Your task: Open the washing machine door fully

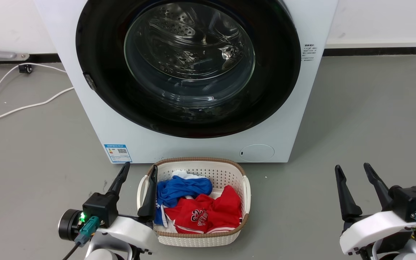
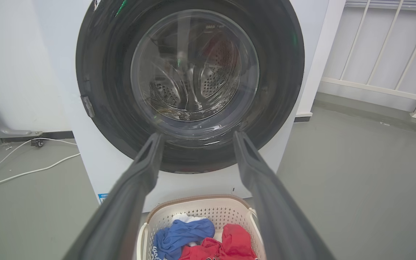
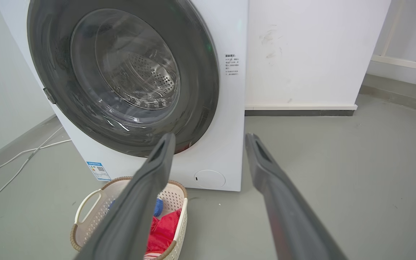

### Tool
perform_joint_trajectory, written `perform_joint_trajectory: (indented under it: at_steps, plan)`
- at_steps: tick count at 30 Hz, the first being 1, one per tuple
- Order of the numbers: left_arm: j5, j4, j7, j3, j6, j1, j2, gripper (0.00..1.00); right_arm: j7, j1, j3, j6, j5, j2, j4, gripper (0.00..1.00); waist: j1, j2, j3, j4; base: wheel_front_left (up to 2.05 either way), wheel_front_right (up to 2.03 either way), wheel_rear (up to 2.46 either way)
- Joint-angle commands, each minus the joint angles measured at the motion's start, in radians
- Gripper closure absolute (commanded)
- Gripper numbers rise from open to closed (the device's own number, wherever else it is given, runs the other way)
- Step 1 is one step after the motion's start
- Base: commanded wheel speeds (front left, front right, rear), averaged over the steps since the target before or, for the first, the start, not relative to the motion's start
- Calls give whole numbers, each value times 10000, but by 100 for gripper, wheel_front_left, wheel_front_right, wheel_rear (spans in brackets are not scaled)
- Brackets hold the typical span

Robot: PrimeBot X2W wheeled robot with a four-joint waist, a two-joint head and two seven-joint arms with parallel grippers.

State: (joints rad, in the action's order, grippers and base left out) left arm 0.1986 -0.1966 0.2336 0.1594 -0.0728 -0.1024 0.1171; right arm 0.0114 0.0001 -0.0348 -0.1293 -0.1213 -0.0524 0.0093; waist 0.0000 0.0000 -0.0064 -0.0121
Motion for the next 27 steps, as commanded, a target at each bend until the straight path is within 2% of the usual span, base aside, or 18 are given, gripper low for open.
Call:
perform_joint_trajectory:
  at_steps: [1, 14, 27]
  plan:
    - [-180, -13, 107, -30, 31, -82, -6, 0, 84, 48, 2, -22, 241, 25, -37, 0, 0, 0, 1, 7, 0, 0, 0]
    - [-583, -318, 334, -126, -39, -67, -91, 0, 285, 91, -22, -14, 868, 35, 36, 0, 0, 0, -4, 17, 0, 0, 0]
    - [-339, -553, 319, -177, 8, -134, -159, 0, 354, -63, -78, -13, 613, 34, 267, 0, 0, 0, -16, 42, 0, 0, 0]
